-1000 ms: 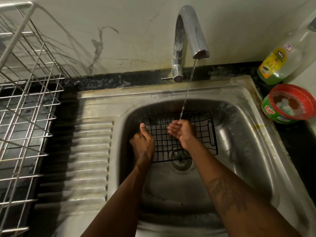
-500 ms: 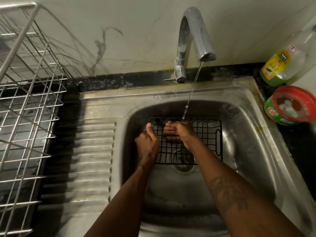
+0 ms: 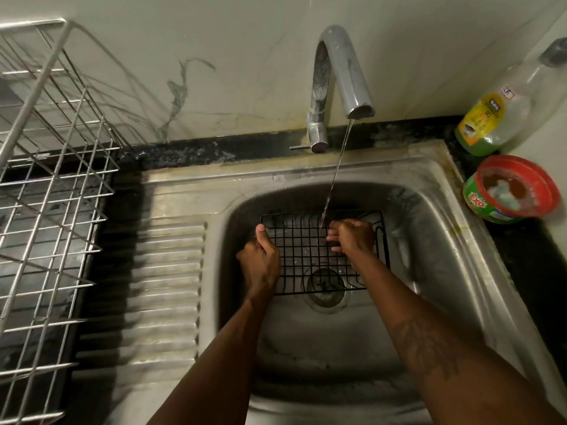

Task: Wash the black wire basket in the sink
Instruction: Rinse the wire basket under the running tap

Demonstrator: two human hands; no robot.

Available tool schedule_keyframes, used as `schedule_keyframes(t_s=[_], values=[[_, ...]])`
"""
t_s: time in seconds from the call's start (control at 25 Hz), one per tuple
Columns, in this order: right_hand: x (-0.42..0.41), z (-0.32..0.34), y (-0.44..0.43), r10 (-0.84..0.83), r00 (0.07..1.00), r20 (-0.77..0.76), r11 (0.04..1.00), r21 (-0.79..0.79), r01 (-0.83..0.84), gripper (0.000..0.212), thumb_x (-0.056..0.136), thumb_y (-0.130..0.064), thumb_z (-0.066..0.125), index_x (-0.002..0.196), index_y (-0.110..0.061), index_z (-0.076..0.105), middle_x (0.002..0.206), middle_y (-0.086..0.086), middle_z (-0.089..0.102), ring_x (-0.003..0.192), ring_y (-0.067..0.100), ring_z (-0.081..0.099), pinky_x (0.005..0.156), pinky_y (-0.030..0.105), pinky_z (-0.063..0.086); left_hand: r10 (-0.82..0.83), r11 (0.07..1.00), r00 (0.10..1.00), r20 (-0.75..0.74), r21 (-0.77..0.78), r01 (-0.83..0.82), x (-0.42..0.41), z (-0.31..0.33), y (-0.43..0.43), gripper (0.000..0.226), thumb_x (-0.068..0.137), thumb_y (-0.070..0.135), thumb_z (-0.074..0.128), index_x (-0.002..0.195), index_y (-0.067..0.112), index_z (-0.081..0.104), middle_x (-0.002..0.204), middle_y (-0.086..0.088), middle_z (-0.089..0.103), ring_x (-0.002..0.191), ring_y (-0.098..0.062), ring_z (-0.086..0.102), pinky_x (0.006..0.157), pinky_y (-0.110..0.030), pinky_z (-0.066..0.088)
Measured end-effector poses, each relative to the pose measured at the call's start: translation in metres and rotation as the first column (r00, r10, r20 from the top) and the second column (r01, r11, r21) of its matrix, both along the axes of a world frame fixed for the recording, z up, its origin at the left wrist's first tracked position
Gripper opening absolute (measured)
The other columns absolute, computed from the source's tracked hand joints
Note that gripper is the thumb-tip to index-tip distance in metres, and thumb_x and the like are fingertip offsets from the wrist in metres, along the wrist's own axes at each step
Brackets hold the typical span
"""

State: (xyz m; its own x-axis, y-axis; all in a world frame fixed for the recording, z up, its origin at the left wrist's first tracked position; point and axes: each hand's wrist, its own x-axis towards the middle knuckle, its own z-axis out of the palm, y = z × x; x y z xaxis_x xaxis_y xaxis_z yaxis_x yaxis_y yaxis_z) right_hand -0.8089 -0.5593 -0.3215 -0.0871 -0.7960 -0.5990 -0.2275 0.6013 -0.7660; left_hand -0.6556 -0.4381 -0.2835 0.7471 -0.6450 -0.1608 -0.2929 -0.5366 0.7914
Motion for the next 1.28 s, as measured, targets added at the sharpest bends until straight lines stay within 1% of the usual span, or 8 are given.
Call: schedule_keyframes(t_s=[0.16,0.36,0.56,0.64,0.88,1.08,1.16,1.28], values=[[-0.019,0.007,0.010,0.543,0.840,-0.014,0.786,0.362,-0.502,0.020,0.093,-0.021,0.063,0.099,-0.004,0.072,0.087,0.010,0.078,0.076,0.021,0.075,0.068,0.032,0.058,0.049,0.994,0.999,0.019,0.093,-0.051,0.000,0.013,0.000,0.069,0.110,0.040,0.027,0.050,0.014,0.051,0.049,0.003,0.047,0.048,-0.002,0.043,0.045,-0.008,0.031],[-0.006,-0.002,0.002,0.152,0.987,0.045,0.988,0.010,-0.153,0.009,0.099,-0.014,0.060,0.098,-0.010,0.067,0.098,0.019,0.074,0.070,0.017,0.070,0.053,0.026,0.057,0.093,0.991,0.996,0.002,0.098,-0.093,0.000,0.009,0.000,0.074,0.109,0.046,0.024,0.050,0.011,0.052,0.054,-0.004,0.054,0.058,-0.021,0.055,0.063,-0.025,0.038],[-0.012,0.008,0.009,0.586,0.790,-0.178,0.810,0.130,-0.572,0.009,0.099,-0.016,0.059,0.100,-0.018,0.067,0.099,0.005,0.073,0.087,0.019,0.072,0.064,0.031,0.056,0.147,0.971,0.979,-0.140,0.209,-0.116,0.003,0.014,-0.008,0.066,0.108,0.045,0.030,0.071,0.004,0.067,0.072,-0.014,0.066,0.083,-0.031,0.067,0.074,-0.031,0.046],[-0.012,0.023,0.008,0.622,0.756,-0.206,0.783,0.126,-0.609,0.010,0.100,-0.022,0.058,0.098,-0.021,0.067,0.097,0.004,0.073,0.083,0.019,0.072,0.065,0.031,0.057,0.270,0.940,0.897,-0.351,0.296,-0.168,0.008,0.012,-0.018,0.058,0.102,0.054,0.039,0.098,0.005,0.069,0.097,-0.016,0.070,0.095,-0.035,0.068,0.084,-0.037,0.055],[0.002,0.098,-0.014,0.739,0.615,-0.274,0.627,-0.053,-0.777,0.040,0.104,-0.041,0.053,0.081,-0.013,0.071,0.070,0.001,0.074,0.065,0.013,0.073,0.062,0.028,0.053,0.289,0.950,0.609,-0.739,0.300,-0.086,0.033,0.035,-0.052,0.035,0.097,0.017,0.036,0.062,0.015,0.041,0.051,0.000,0.039,0.035,-0.013,0.033,0.044,-0.019,0.026],[0.004,0.121,0.007,0.539,0.279,-0.795,0.191,-0.207,-0.960,0.058,0.102,-0.062,0.037,0.070,-0.019,0.059,0.057,-0.004,0.056,0.053,0.012,0.055,0.058,0.026,0.039,0.441,0.896,0.365,-0.820,0.377,-0.234,0.037,0.045,-0.072,0.031,0.103,0.008,0.039,0.074,0.008,0.050,0.068,-0.003,0.047,0.048,-0.012,0.047,0.033,-0.017,0.042],[0.001,0.112,0.011,0.424,0.247,-0.872,0.107,-0.222,-0.969,0.053,0.102,-0.063,0.035,0.077,-0.023,0.059,0.056,-0.005,0.052,0.053,0.014,0.053,0.058,0.027,0.036,0.379,0.925,0.454,-0.807,0.332,-0.182,0.029,0.049,-0.078,0.026,0.104,0.014,0.042,0.083,0.005,0.055,0.072,-0.006,0.053,0.050,-0.013,0.052,0.036,-0.018,0.047],[-0.005,0.098,-0.002,0.376,0.297,-0.878,0.129,-0.267,-0.955,0.055,0.103,-0.063,0.032,0.068,-0.027,0.053,0.056,-0.003,0.056,0.055,0.019,0.059,0.058,0.030,0.037,0.064,0.898,0.913,-0.402,0.423,0.124,0.023,0.046,-0.076,0.034,0.098,0.030,0.049,0.095,0.003,0.069,0.075,-0.011,0.066,0.076,-0.028,0.068,0.075,-0.032,0.059]])
